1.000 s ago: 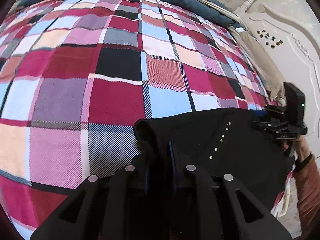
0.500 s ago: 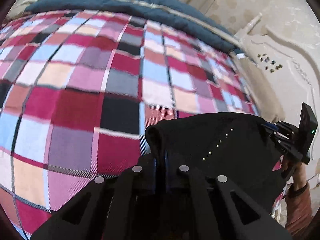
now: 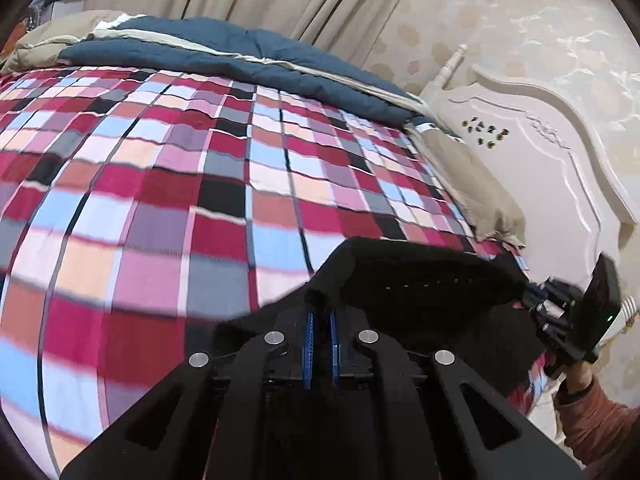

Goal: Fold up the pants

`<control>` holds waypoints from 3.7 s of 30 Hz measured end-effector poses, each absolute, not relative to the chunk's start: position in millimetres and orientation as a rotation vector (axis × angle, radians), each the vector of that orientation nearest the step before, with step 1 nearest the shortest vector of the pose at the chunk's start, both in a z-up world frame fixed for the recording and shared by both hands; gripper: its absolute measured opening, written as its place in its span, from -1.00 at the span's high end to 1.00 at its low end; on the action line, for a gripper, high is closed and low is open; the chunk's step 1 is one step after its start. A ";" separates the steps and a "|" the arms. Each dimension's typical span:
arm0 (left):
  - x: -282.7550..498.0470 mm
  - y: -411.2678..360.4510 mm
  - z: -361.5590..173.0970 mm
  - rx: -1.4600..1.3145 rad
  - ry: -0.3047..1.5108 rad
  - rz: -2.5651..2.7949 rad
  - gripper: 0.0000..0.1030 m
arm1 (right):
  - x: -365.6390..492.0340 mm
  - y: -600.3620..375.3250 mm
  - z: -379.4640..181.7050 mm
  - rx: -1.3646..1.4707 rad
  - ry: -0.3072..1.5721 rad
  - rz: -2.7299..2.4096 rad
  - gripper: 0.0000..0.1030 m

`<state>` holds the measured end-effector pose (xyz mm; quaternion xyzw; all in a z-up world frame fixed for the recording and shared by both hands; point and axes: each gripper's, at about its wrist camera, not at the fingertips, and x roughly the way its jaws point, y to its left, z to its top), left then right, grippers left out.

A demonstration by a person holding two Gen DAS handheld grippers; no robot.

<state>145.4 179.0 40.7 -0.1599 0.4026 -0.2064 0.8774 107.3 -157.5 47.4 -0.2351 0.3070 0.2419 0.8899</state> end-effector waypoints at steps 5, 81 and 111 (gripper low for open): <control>88.8 180.6 30.7 -0.365 0.823 -0.435 0.84 | 45.7 -156.9 11.3 -0.501 0.701 0.500 0.78; -1.3 170.8 -59.8 -0.998 0.789 0.010 0.28 | 13.3 -212.2 -87.5 1.099 0.970 0.686 -0.54; -11.1 178.7 -67.3 -0.984 0.818 0.019 0.76 | -5.9 -194.0 -108.5 0.994 1.077 0.701 0.88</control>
